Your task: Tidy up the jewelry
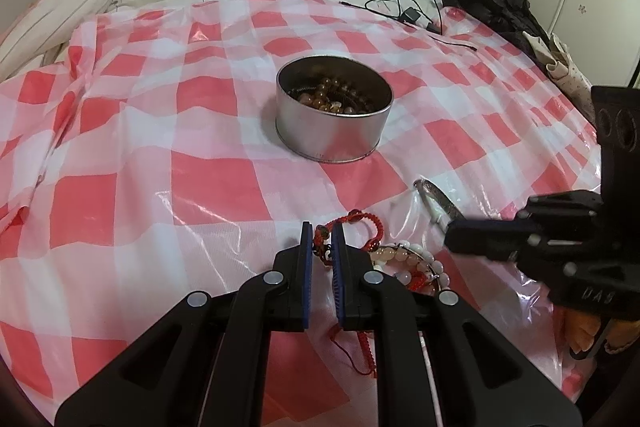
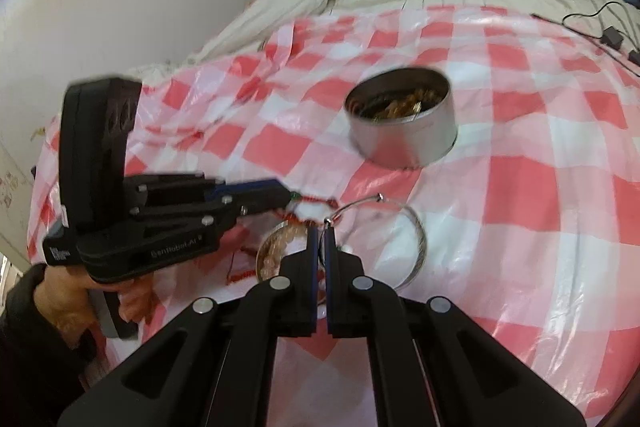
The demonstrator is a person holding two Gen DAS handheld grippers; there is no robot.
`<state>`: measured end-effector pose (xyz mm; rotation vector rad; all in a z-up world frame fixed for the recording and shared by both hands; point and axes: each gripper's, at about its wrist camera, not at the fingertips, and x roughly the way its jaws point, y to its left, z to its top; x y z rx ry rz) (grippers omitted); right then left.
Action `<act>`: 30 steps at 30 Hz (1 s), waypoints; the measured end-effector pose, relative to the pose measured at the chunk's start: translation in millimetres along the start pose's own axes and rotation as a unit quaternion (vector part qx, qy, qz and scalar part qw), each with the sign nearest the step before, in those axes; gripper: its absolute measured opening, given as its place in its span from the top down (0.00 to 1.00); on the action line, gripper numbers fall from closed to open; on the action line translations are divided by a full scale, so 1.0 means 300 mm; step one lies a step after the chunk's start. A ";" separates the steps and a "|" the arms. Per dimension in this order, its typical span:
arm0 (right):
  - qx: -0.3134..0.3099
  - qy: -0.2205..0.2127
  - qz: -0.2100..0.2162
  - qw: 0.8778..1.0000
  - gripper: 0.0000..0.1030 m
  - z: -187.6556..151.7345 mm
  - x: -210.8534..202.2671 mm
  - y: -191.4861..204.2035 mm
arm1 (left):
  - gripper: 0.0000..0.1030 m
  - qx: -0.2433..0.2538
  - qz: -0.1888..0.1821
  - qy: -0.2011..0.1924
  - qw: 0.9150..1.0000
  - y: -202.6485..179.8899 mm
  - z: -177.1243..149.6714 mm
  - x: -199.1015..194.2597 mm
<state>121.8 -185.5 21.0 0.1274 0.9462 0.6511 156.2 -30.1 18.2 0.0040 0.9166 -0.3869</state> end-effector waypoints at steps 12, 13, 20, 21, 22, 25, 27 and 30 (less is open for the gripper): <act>-0.030 0.014 -0.018 0.999 0.54 -0.009 0.013 0.026 | 0.91 -0.012 0.005 0.013 1.000 0.018 -0.005 0.018; -0.039 0.020 -0.026 0.999 0.55 -0.013 0.021 0.032 | 0.91 -0.011 0.005 0.014 1.000 0.019 -0.005 0.018; -0.068 0.049 -0.039 0.996 0.67 -0.029 0.054 0.047 | 0.91 -0.011 0.005 0.017 1.000 0.017 -0.006 0.024; -0.068 0.053 -0.037 0.996 0.75 -0.032 0.060 0.045 | 0.91 -0.011 0.005 0.017 1.000 0.017 -0.007 0.025; -0.068 0.055 -0.039 0.995 0.80 -0.034 0.063 0.044 | 0.91 -0.011 0.005 0.017 1.000 0.017 -0.007 0.026; -0.045 0.050 -0.028 0.997 0.95 -0.028 0.050 0.020 | 0.91 -0.011 0.005 0.017 1.000 0.015 -0.007 0.025; -0.026 0.040 -0.020 0.999 0.97 -0.022 0.037 -0.001 | 0.91 -0.009 0.005 0.016 1.000 0.016 -0.007 0.025; 0.005 0.021 -0.001 1.000 0.98 -0.008 0.015 -0.028 | 0.91 -0.007 0.005 0.016 1.000 0.016 -0.009 0.028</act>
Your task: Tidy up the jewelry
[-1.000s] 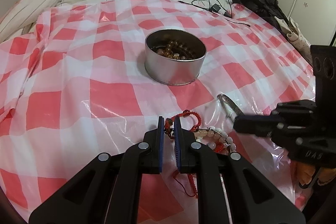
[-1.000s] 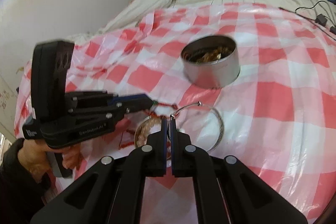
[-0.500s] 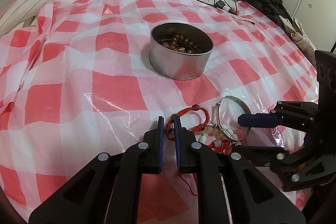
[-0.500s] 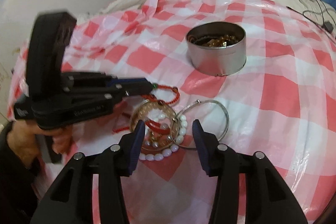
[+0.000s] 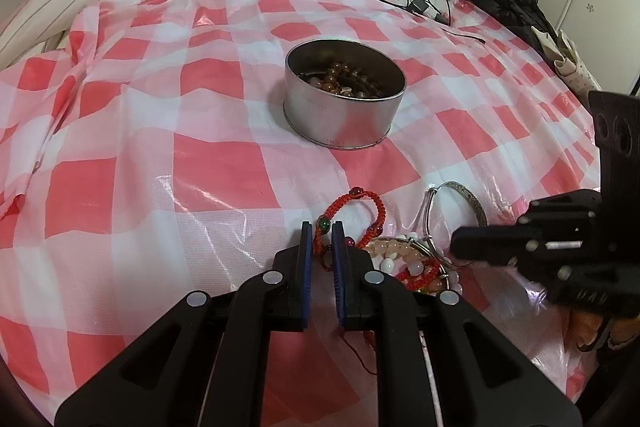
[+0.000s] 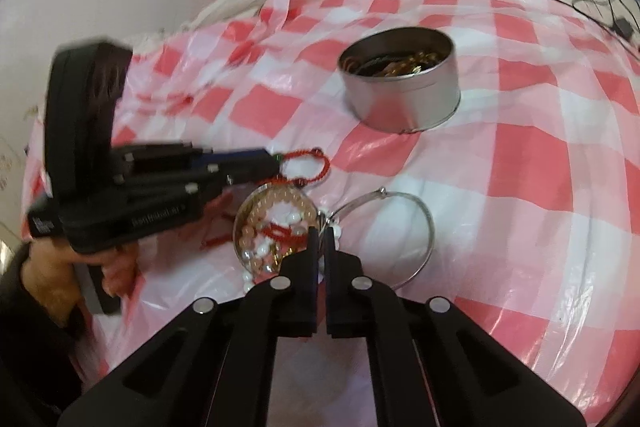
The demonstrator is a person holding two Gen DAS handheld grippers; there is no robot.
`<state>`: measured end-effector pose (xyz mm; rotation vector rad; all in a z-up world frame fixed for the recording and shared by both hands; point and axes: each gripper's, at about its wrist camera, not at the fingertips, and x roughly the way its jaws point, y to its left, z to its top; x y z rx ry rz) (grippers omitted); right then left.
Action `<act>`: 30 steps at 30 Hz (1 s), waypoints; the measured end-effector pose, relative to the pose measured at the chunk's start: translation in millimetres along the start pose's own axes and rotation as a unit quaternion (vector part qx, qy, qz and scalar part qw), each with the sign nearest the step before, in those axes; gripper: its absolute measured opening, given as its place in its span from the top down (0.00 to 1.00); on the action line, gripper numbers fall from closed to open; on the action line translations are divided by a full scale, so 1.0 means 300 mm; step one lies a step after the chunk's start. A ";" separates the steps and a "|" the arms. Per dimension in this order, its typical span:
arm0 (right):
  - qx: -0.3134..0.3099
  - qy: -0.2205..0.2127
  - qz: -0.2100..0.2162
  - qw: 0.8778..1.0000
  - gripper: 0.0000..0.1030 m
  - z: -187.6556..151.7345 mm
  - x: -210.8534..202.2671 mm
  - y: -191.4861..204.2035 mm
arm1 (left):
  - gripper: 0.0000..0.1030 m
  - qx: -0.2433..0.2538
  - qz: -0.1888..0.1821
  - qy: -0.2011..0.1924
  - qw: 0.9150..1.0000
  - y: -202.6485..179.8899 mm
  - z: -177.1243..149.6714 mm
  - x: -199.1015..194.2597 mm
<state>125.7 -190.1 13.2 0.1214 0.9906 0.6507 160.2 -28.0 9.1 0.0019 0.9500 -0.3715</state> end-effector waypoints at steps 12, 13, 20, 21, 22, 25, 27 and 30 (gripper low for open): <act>-0.007 -0.043 -0.093 0.995 0.44 0.030 -0.055 -0.030 | 0.91 -0.002 0.000 0.001 1.000 0.002 -0.001 0.002; -0.013 -0.034 -0.097 0.995 0.48 0.029 -0.039 -0.029 | 0.91 -0.002 0.000 0.002 1.000 0.001 -0.001 0.002; -0.007 -0.011 -0.108 0.994 0.96 0.012 0.001 -0.059 | 0.92 -0.002 -0.016 -0.007 1.000 -0.002 0.002 -0.008; 0.008 -0.018 -0.091 0.996 0.96 0.015 -0.011 -0.071 | 0.92 -0.004 -0.020 -0.011 1.000 -0.002 0.004 -0.016; 0.022 -0.026 -0.077 0.996 0.96 0.017 -0.023 -0.081 | 0.92 -0.003 -0.021 -0.017 1.000 -0.004 0.007 -0.025; 0.058 -0.042 -0.042 0.997 0.96 0.023 -0.047 -0.111 | 0.92 -0.004 -0.024 -0.027 0.999 -0.003 0.012 -0.043; 0.069 -0.044 -0.033 0.996 0.96 0.028 -0.050 -0.115 | 0.92 -0.004 -0.023 -0.028 0.999 -0.002 0.014 -0.045; 0.064 -0.042 -0.043 0.996 0.96 0.030 -0.046 -0.101 | 0.92 -0.006 -0.029 -0.032 0.999 0.000 0.016 -0.053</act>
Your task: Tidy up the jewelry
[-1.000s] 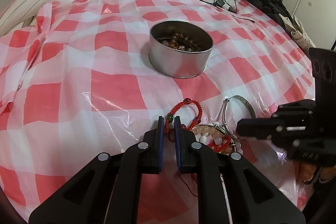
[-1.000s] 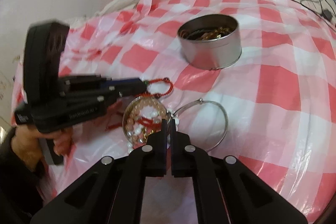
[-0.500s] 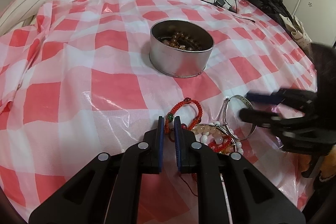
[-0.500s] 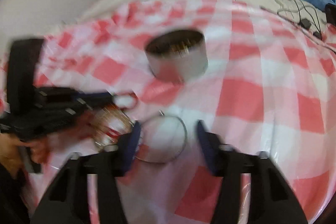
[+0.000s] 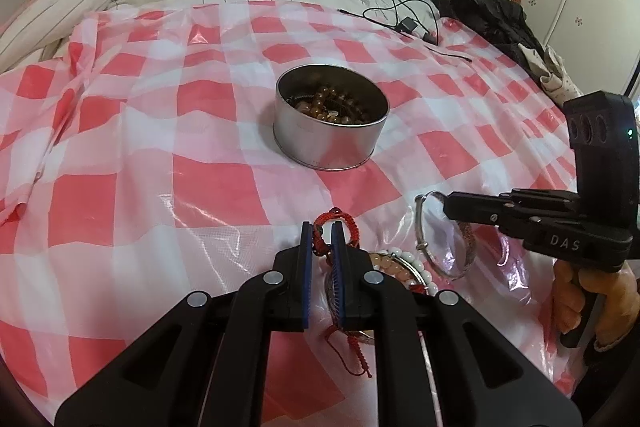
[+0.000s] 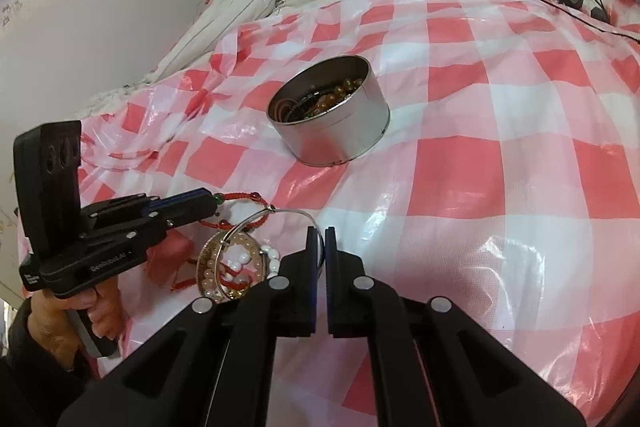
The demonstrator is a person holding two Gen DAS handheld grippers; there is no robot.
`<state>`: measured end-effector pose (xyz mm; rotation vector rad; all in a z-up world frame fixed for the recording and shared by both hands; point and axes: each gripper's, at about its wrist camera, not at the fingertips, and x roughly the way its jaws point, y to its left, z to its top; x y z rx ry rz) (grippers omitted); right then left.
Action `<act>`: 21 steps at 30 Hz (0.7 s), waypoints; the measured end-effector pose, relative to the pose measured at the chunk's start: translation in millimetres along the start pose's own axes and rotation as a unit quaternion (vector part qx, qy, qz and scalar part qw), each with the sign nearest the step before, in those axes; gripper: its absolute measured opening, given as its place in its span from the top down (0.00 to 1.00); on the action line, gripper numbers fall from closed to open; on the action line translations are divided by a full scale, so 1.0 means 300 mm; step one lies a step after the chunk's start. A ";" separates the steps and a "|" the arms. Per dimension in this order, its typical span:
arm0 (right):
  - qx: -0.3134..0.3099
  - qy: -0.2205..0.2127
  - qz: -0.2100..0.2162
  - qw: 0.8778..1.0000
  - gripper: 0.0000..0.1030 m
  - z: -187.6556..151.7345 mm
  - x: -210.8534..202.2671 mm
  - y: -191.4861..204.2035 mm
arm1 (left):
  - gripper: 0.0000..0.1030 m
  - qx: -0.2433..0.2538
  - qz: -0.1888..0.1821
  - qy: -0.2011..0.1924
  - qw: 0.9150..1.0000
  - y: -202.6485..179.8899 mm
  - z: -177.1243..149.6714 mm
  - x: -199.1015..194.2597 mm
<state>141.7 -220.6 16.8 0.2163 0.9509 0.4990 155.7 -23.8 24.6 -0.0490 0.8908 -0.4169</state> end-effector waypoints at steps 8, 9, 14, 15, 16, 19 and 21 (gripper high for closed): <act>0.004 -0.003 0.000 1.000 0.96 0.001 0.001 -0.002 | 0.92 0.016 0.007 -0.008 1.000 -0.018 0.002 -0.015; 0.005 -0.004 -0.001 1.000 0.96 0.002 0.001 -0.002 | 0.92 0.019 0.010 -0.007 1.000 -0.021 0.002 -0.013; 0.008 -0.017 0.000 1.000 0.96 0.013 -0.012 -0.004 | 0.92 0.039 0.028 -0.019 0.999 -0.048 0.009 -0.030; 0.010 -0.019 0.000 1.000 0.96 0.017 -0.014 -0.006 | 0.92 0.044 0.031 -0.022 0.998 -0.056 0.012 -0.037; 0.011 -0.022 0.000 1.000 0.96 0.020 -0.016 -0.007 | 0.92 0.049 0.034 -0.025 0.998 -0.062 0.016 -0.043; 0.021 -0.034 0.001 0.999 0.96 0.035 -0.029 -0.018 | 0.92 0.044 0.027 -0.033 0.998 -0.063 0.034 -0.065; 0.027 -0.044 -0.001 0.999 0.96 0.055 -0.038 -0.025 | 0.92 0.037 0.018 -0.040 0.998 -0.059 0.058 -0.079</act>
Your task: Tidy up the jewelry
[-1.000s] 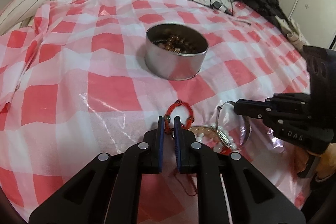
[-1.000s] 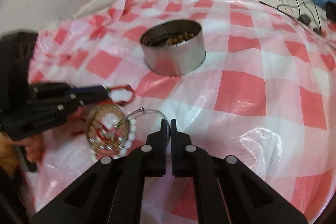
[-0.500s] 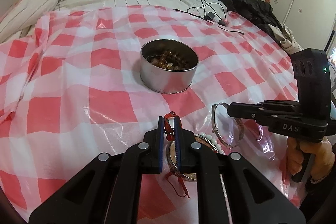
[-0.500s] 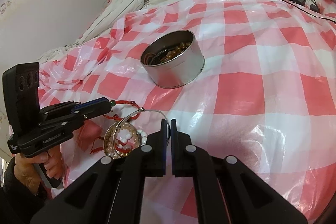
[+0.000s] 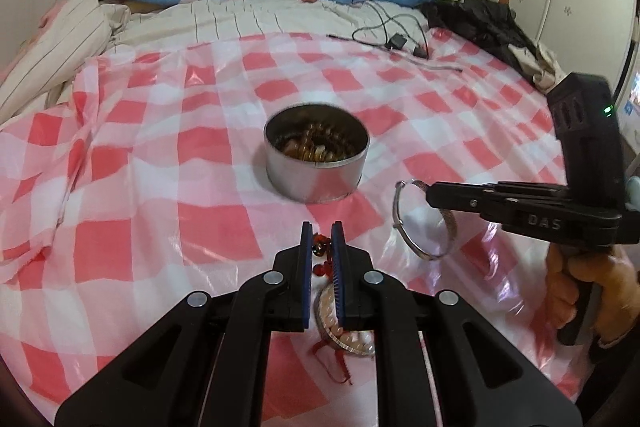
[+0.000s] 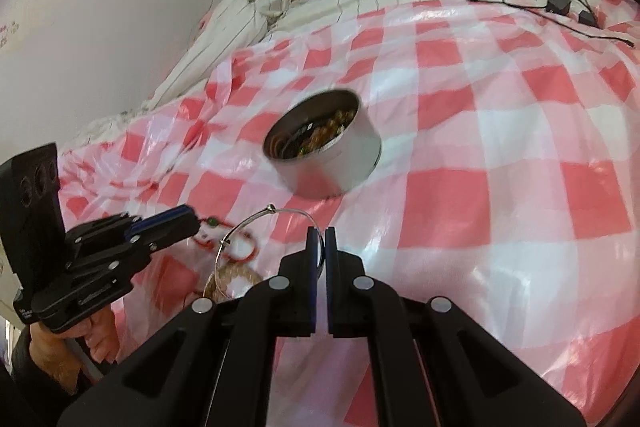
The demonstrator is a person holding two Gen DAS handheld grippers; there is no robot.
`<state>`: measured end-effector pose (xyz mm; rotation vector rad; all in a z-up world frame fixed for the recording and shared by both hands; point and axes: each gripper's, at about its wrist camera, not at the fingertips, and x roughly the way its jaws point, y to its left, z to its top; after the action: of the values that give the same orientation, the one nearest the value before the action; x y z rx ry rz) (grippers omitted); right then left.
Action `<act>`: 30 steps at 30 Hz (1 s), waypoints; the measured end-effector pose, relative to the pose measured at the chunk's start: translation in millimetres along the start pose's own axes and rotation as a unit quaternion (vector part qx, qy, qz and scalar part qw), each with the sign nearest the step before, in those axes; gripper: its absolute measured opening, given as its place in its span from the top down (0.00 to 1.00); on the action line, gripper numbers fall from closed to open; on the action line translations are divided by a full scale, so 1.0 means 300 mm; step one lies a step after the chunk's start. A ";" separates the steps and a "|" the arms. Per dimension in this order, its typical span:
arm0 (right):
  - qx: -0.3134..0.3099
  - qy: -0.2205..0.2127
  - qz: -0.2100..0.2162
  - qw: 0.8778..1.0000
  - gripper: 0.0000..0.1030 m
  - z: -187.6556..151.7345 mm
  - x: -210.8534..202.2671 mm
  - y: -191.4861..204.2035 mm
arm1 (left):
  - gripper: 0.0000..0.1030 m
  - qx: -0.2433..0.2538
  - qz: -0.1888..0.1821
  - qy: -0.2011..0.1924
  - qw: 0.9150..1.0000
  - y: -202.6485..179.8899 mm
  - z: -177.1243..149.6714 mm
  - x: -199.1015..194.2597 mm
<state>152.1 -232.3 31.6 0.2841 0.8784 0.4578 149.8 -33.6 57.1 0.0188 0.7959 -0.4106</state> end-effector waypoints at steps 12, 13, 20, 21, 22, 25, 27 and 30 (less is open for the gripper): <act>0.010 -0.044 -0.025 0.999 0.96 0.147 -0.017 -0.050 | 0.92 -0.021 -0.038 -0.049 0.998 -0.011 0.214 -0.014; 0.011 -0.045 -0.026 0.999 0.96 0.154 -0.017 -0.056 | 0.92 -0.020 -0.039 -0.052 0.998 -0.017 0.229 -0.007; 0.003 -0.053 -0.040 0.998 0.96 0.209 0.002 -0.067 | 0.92 -0.029 -0.049 -0.057 0.997 -0.021 0.289 0.064; 0.000 -0.054 -0.043 0.998 0.96 0.218 0.007 -0.064 | 0.92 -0.031 -0.049 -0.056 0.997 -0.016 0.296 0.081; -0.004 -0.055 -0.046 0.997 0.96 0.227 0.014 -0.060 | 0.91 -0.034 -0.046 -0.051 0.997 -0.008 0.301 0.105; -0.023 -0.053 -0.063 0.996 0.96 0.253 0.050 -0.040 | 0.90 -0.051 -0.034 -0.026 0.998 0.028 0.301 0.174; -0.032 -0.051 -0.070 0.996 0.96 0.262 0.070 -0.029 | 0.89 -0.064 -0.026 -0.014 0.997 0.068 0.287 0.203; -0.046 -0.047 -0.076 0.995 0.96 0.275 0.106 -0.006 | 0.86 -0.072 -0.023 -0.014 0.997 0.111 0.265 0.201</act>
<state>235.3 -222.3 59.7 0.1516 0.7785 0.3407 254.5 -37.5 66.3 -0.1392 0.7971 -0.3953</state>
